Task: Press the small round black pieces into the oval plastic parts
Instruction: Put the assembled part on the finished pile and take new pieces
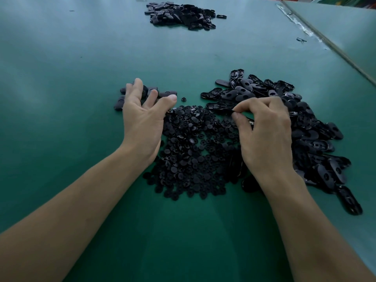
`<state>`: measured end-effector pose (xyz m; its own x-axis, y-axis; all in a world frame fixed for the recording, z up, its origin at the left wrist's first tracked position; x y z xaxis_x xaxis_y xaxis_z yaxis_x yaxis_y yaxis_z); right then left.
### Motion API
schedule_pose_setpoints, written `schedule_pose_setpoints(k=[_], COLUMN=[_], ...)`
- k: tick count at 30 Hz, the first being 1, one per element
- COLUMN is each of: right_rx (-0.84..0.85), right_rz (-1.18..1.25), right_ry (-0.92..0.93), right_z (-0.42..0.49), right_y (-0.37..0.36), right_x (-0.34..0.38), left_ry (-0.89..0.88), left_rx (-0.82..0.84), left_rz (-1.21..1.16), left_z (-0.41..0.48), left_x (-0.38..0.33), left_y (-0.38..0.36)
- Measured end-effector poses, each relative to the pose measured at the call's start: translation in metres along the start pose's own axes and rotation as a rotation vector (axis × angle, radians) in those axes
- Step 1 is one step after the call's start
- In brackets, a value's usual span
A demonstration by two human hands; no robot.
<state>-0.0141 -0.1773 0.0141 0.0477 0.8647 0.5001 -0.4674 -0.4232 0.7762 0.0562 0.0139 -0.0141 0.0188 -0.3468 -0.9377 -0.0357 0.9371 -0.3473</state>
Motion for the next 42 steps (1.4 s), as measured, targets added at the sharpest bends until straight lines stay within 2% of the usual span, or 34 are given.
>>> schedule_pose_setpoints(k=[6, 9, 14, 22, 31, 33, 37, 42], right_rx=[0.025, 0.054, 0.126, 0.124, 0.072, 0.065, 0.158, 0.318], right_rz=[0.195, 0.275, 0.549, 0.738, 0.553, 0.448, 0.129, -0.026], right_ry=[0.111, 0.158, 0.172, 0.062, 0.060, 0.069, 0.123, 0.201], right_z=[-0.003, -0.006, -0.008, -0.007, -0.009, -0.009, -0.012, -0.017], right_y=[-0.005, -0.008, -0.013, -0.012, -0.008, -0.008, -0.011, -0.017], right_x=[0.009, 0.015, 0.021, 0.019, 0.020, 0.020, 0.018, 0.023], left_ry=[-0.113, -0.181, -0.328, -0.268, -0.244, -0.237, -0.235, -0.218], left_rx=[0.022, 0.108, 0.342, 0.389, 0.383, 0.362, 0.318, 0.317], left_rz=[0.125, 0.198, 0.308, 0.281, 0.251, 0.230, 0.206, 0.204], left_z=[-0.004, -0.009, -0.020, -0.021, -0.022, -0.021, -0.019, -0.020], left_x=[0.000, -0.001, -0.002, -0.001, -0.002, -0.002, -0.003, -0.003], left_y=[-0.001, -0.003, -0.012, -0.013, -0.014, -0.014, -0.013, -0.014])
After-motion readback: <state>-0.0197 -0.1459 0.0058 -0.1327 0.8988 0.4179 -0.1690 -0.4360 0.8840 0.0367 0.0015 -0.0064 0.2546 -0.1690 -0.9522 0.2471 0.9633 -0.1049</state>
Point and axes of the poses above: each hand's wrist, its own z-axis towards the middle knuckle, its own y-axis out of the back of the hand, x = y × z, the point moved 2 cm from there along z, towards the middle knuckle, and after that the axes turned 3 degrees about x, right-handed, at the moved point
